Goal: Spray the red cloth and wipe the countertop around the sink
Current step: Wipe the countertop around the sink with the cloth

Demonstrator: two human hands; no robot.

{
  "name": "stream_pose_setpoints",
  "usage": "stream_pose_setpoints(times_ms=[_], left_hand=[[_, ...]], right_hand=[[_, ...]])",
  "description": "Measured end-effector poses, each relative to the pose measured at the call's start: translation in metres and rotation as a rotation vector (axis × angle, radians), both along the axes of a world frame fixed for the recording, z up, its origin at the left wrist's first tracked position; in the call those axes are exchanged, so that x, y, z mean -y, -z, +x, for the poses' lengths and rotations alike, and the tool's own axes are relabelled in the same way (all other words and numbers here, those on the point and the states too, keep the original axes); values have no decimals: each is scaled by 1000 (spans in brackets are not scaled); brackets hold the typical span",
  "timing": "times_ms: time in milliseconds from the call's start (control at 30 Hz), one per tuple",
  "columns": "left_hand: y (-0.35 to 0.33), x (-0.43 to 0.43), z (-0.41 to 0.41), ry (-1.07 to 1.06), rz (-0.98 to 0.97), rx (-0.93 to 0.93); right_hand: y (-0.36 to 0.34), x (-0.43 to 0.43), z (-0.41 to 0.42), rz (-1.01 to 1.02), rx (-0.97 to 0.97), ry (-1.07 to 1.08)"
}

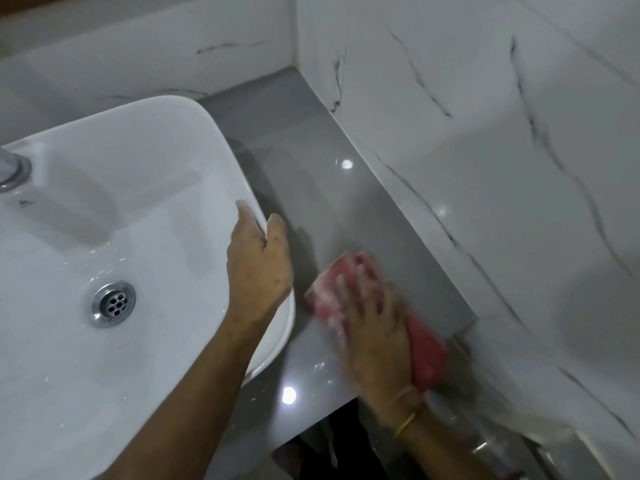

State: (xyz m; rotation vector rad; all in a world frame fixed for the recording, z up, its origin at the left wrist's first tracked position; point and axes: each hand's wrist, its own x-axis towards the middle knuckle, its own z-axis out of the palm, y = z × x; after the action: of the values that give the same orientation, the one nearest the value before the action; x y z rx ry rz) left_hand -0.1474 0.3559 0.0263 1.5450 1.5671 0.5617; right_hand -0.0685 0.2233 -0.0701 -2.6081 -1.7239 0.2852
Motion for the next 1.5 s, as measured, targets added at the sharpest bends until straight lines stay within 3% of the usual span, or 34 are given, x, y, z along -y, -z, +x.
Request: stream_pose_setpoints(times_ms=[133,233,333,400,500,600,667,733,833,900,967,1067,1167,1267,1367,1500], left_hand=[[0,1,-1,32,-8,-50],[0,0,-2,47,9,-88],[-1,1,0,40,-3,-102],[-5,2,1,52,-1,-144],[-24,11,-5,80,164,-184],[-47,52,-31,82,414,-18],[-49,94,-54,72,536,-23],[-26,129,-77,34,512,-75],[21,164,-95,12,59,-27],[32,182,-92,170,59,-169],[43,192,-77,256,143,-356],[61,181,-48,355,90,-588],[76,177,-40,336,129,-678],[84,183,-40,263,148,-623],[87,180,-40,223,189,-590],[91,180,-45,292,209,-602]], right_hand=[[1,34,-58,-17,-133,-97],[2,48,-7,-83,-60,-158],[-5,45,32,-96,-17,95],[-9,38,11,-79,-57,243],[-2,35,-56,-33,-175,240],[-7,39,-110,30,-252,125],[-13,44,-114,40,-359,188],[-21,53,-96,28,-502,130],[-30,64,-57,102,-684,194],[-44,60,-31,257,-786,279],[-62,46,-14,444,-776,288],[-82,15,-8,601,-793,181],[-99,-11,-16,669,-809,-3],[-108,-30,-32,598,-668,-246],[-105,-39,-49,370,-443,-447],[-100,-39,-50,250,-308,-476]])
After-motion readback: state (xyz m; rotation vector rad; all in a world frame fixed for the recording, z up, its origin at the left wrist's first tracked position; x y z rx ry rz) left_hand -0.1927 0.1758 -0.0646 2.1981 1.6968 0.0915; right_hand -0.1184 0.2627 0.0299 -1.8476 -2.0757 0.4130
